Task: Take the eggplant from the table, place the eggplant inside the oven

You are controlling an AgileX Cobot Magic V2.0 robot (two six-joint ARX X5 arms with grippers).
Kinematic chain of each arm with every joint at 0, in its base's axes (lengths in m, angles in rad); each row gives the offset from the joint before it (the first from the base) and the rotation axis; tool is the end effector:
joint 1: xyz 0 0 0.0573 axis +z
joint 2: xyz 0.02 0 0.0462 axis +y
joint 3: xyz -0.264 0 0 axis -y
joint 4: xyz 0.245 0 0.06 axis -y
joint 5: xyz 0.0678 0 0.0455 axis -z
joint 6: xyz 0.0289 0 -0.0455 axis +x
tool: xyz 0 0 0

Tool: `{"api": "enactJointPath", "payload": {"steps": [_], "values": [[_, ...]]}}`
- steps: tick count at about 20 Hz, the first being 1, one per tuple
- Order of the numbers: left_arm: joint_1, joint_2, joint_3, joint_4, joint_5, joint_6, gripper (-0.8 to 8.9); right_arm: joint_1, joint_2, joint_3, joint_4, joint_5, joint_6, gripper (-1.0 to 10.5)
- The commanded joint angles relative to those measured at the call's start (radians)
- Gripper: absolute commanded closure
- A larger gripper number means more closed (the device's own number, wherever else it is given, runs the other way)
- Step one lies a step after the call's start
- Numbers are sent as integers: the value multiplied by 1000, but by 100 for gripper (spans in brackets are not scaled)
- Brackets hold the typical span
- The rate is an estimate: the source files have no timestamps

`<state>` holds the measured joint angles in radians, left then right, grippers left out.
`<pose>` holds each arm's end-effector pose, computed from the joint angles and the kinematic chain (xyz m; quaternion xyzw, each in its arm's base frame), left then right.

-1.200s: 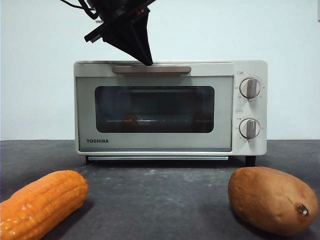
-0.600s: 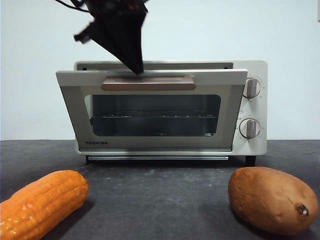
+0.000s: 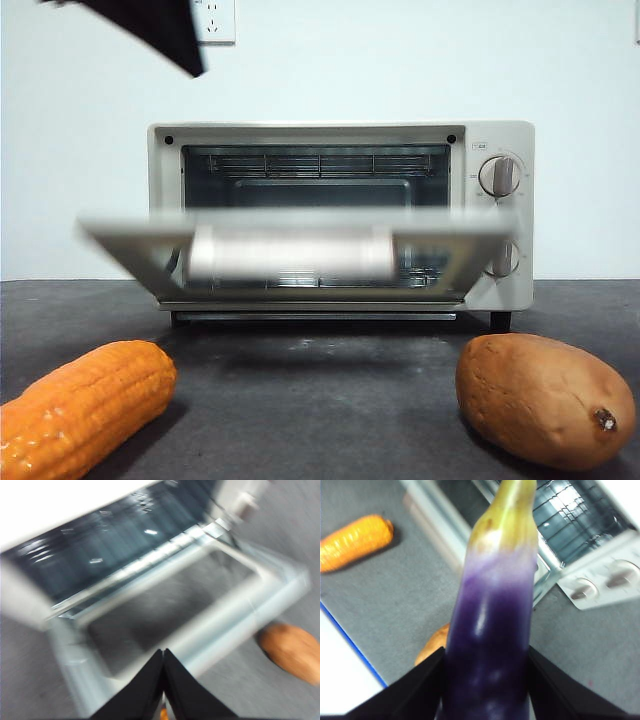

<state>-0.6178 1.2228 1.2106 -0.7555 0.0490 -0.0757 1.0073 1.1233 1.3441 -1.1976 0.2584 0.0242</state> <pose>0.1991 -0.1432 0.3415 0.0718 0.3707 -0.2896 0.8795 0.1052 0.1527 0.3744 -0.2675 0.3822 0.3184 0.8252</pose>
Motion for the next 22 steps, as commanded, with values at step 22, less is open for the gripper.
{"api": "enactJointPath", "payload": {"steps": [22], "values": [[580,-230,-581,383,484,-151,809,-94,700,23,889,327,-650,791]]}}
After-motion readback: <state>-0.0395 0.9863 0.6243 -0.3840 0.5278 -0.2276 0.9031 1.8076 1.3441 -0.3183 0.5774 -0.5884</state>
